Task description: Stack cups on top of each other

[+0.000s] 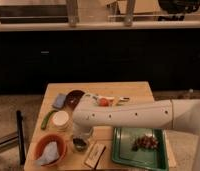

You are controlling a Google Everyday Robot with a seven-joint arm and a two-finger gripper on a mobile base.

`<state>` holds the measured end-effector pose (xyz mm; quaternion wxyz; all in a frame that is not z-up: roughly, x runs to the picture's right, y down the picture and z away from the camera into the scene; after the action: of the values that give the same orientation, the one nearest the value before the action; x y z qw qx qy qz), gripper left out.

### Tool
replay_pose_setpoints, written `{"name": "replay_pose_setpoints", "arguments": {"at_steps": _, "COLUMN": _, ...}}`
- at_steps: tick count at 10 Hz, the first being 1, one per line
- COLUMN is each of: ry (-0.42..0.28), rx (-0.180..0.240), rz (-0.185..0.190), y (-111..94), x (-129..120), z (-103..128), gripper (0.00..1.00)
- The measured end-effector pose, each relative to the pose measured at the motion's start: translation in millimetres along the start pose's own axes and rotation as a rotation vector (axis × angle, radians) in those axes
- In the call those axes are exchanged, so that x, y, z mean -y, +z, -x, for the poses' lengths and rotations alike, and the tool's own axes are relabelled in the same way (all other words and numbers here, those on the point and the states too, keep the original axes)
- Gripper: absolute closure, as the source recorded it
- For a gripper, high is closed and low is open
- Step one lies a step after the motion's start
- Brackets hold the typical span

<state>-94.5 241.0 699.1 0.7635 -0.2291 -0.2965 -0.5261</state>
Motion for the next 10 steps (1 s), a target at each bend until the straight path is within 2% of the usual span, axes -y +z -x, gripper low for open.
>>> {"name": "replay_pose_setpoints", "arguments": {"at_steps": 7, "ry": 0.006, "rx": 0.004, "rz": -0.005, "y": 2, "x": 0, "z": 0, "gripper": 0.20}}
{"name": "replay_pose_setpoints", "arguments": {"at_steps": 10, "ry": 0.027, "rx": -0.025, "rz": -0.019, "y": -2, "x": 2, "z": -17, "gripper": 0.20}}
